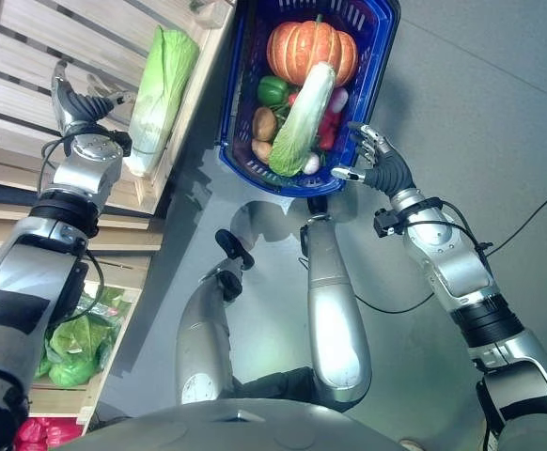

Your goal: Pick up fruits and vegetables into the basket

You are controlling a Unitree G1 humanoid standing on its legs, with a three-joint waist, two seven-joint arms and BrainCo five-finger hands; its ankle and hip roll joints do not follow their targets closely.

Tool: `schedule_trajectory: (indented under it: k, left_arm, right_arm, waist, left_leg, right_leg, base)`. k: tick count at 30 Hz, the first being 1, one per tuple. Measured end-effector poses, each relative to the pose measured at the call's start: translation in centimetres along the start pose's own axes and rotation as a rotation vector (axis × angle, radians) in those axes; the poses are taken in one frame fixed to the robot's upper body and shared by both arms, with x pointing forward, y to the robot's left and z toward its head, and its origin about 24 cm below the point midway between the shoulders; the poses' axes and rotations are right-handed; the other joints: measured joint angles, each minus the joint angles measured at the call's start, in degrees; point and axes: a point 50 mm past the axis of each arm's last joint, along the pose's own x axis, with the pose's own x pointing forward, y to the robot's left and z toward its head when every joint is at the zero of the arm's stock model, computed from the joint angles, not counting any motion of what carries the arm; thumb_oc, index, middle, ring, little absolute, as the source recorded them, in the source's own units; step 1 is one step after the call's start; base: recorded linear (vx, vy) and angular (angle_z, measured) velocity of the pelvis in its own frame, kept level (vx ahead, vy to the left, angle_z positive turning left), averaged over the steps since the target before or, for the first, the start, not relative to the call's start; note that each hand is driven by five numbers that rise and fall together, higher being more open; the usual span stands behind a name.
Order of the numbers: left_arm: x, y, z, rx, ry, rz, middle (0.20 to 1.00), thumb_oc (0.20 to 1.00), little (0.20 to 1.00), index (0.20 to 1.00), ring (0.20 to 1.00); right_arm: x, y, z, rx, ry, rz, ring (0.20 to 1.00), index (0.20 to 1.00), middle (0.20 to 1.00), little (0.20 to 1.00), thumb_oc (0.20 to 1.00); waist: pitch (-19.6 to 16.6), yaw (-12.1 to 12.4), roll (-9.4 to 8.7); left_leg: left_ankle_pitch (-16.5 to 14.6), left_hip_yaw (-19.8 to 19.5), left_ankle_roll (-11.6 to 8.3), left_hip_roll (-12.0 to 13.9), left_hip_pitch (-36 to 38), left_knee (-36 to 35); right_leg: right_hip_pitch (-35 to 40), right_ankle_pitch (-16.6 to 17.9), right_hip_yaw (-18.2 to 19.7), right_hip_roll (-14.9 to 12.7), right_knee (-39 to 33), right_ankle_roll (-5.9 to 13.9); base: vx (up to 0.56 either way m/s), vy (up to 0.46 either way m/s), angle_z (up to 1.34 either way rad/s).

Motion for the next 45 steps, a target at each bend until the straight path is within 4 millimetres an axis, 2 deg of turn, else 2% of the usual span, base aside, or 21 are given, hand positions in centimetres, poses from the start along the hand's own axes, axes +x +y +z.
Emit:
schedule_trajectory:
  k: [7, 10, 15, 19, 32, 39, 45]
  left_arm:
    - [0.2, -0.1, -1.4, 0.020, 0.085, -0.080, 1.000, 1.000, 1.000, 1.000, 1.000]
    - [0.1, -0.3, -2.7, -0.005, 0.165, -0.130, 1.000, 1.000, 1.000, 1.000, 1.000]
    - [0.2, -0.4, -2.4, -0.074, 0.191, -0.164, 1.000, 1.000, 1.000, 1.000, 1.000]
    - [0.2, -0.5, -3.0, -0.094, 0.232, -0.175, 1.000, 1.000, 1.000, 1.000, 1.000]
    - [1.0, 0.6, -1.8, -0.108, 0.234, -0.162, 1.000, 1.000, 1.000, 1.000, 1.000]
    - [1.8, 1.8, -0.9, -0.083, 0.234, -0.156, 1.000, 1.000, 1.000, 1.000, 1.000]
    - [2.3, 3.0, -1.1, -0.048, 0.241, -0.227, 1.000, 1.000, 1.000, 1.000, 1.000]
  right_arm:
    - [0.3, 0.0, 0.4, -0.001, -0.015, -0.007, 1.000, 1.000, 1.000, 1.000, 1.000]
    - [0.4, -0.1, 0.4, 0.003, -0.014, -0.017, 1.000, 1.000, 1.000, 1.000, 1.000]
    - [0.5, -0.2, 0.5, 0.003, -0.019, -0.030, 1.000, 1.000, 1.000, 1.000, 1.000]
    - [0.5, -0.2, 0.5, 0.007, -0.019, -0.033, 1.000, 1.000, 1.000, 1.000, 1.000]
    - [0.8, -0.4, 0.8, 0.049, -0.029, -0.054, 1.000, 1.000, 1.000, 1.000, 1.000]
    - [1.2, -0.8, 1.5, 0.062, -0.048, -0.059, 1.000, 1.000, 1.000, 1.000, 1.000]
    - [1.2, -0.9, 1.4, 0.063, -0.039, -0.062, 1.000, 1.000, 1.000, 1.000, 1.000]
  waist:
    - [-0.04, -0.31, -0.67]
    - [0.02, -0.92, -0.78]
    - [-0.06, -1.15, -1.07]
    - [-0.06, -1.14, -1.33]
    - [-0.07, -1.29, -1.35]
    - [-0.13, -1.23, -1.37]
    - [-0.21, -1.12, -1.40]
  left_leg:
    - [-0.09, 0.41, 0.05, 0.07, -1.81, 0.10]
    - [-0.10, 0.55, 0.04, 0.09, -2.21, -0.09]
    - [-0.22, 0.58, 0.13, -0.02, -3.87, 0.09]
    - [-0.24, 1.04, 0.15, -0.02, -4.12, 0.12]
    - [-0.25, 1.12, 0.16, 0.61, -8.03, 1.68]
    - [-0.12, 1.66, 0.25, 0.65, -9.92, 1.84]
    - [-0.02, 1.82, 0.26, 0.80, -10.39, 1.82]
  right_leg:
    - [-1.96, 0.09, 0.24, 0.20, -0.45, 0.13]
    - [-2.31, 0.38, 0.25, 0.11, -0.59, 0.11]
    - [-3.97, 0.49, 0.33, 0.07, -0.55, 0.17]
    - [-4.63, 0.52, 0.99, -0.01, -0.29, 0.16]
    - [-8.58, 0.83, 1.28, 0.37, 0.24, -0.12]
    - [-11.20, 0.65, 1.82, 0.58, 0.93, 0.15]
    - [-12.37, 0.87, 2.79, 1.15, 1.17, 0.30]
  base:
    - [0.00, -0.004, -0.01]
    - [0.00, -0.008, -0.03]
    - [0.00, 0.000, 0.00]
    - [0.00, -0.013, -0.03]
    - [0.00, 0.001, -0.01]
    - [0.00, 0.004, -0.02]
    - [0.00, 0.005, -0.05]
